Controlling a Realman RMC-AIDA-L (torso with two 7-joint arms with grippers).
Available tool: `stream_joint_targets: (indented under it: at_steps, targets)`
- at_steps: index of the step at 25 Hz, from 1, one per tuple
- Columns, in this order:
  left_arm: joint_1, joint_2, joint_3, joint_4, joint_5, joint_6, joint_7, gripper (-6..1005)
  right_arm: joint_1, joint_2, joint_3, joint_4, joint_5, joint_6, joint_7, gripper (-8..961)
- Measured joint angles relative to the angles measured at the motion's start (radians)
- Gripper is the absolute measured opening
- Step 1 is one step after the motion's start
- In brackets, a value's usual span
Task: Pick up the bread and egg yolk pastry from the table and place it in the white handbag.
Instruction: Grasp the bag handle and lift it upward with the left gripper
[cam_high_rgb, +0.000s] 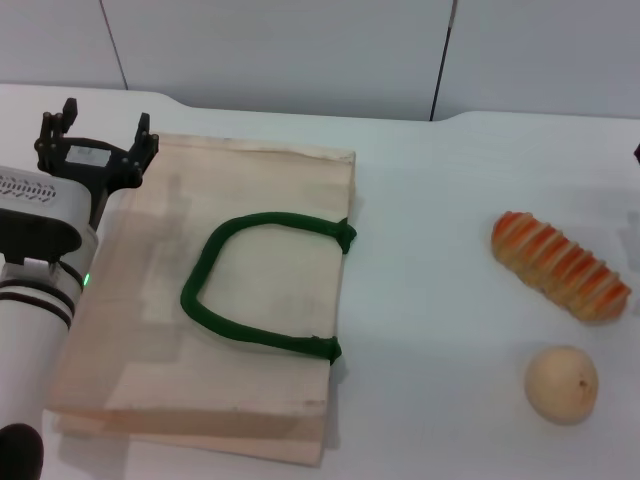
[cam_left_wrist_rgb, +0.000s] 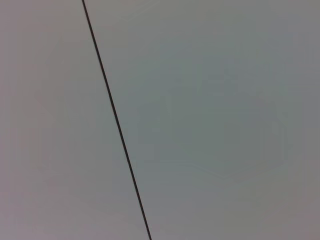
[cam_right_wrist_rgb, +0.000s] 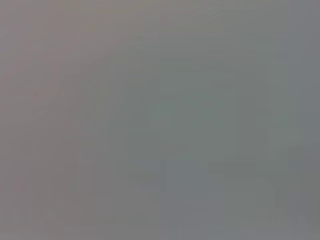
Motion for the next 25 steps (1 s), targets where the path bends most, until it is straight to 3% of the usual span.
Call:
stream_joint_targets:
  at_steps: [20, 25]
  targets:
    - [-0.003, 0.001, 0.0, 0.006, 0.0, -0.017, -0.003, 856, 0.008, 0.0, 0.006, 0.029, 0.008, -0.05, 0.001, 879]
    - [-0.001, 0.02, -0.009, 0.088, 0.002, -0.111, 0.001, 856, 0.009, -0.002, 0.008, 0.034, 0.008, -0.068, 0.001, 879]
